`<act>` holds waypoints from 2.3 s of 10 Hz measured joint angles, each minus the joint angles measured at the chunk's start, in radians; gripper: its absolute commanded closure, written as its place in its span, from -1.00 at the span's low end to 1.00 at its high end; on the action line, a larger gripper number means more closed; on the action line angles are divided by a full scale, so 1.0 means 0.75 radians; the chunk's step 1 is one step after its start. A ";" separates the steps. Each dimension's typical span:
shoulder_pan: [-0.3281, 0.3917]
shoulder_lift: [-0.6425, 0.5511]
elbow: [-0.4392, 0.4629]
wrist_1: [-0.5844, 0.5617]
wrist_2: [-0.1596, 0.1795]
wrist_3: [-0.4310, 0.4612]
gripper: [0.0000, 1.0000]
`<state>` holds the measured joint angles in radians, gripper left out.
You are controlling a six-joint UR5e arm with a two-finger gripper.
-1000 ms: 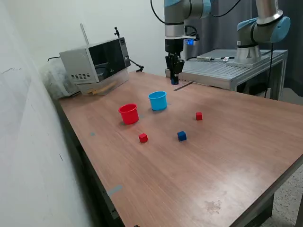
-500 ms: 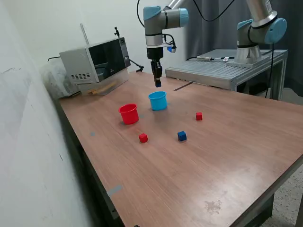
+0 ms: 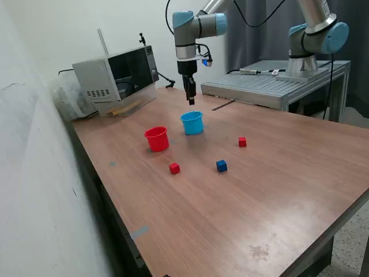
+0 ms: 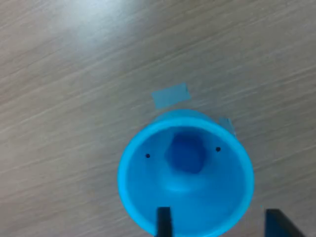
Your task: Place red objects in the red bin, and blue objects in the blue bin.
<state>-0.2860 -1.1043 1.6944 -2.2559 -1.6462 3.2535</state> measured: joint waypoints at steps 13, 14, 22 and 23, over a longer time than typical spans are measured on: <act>0.493 -0.426 0.033 0.193 0.002 0.094 -1.00; 0.529 -0.433 0.031 0.197 0.002 0.114 -1.00; 0.687 -0.041 -0.351 0.179 0.066 0.310 -1.00; 0.689 0.059 -0.402 0.157 0.068 0.327 -1.00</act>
<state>0.2310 -1.0603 1.3929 -2.1385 -1.5950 3.4985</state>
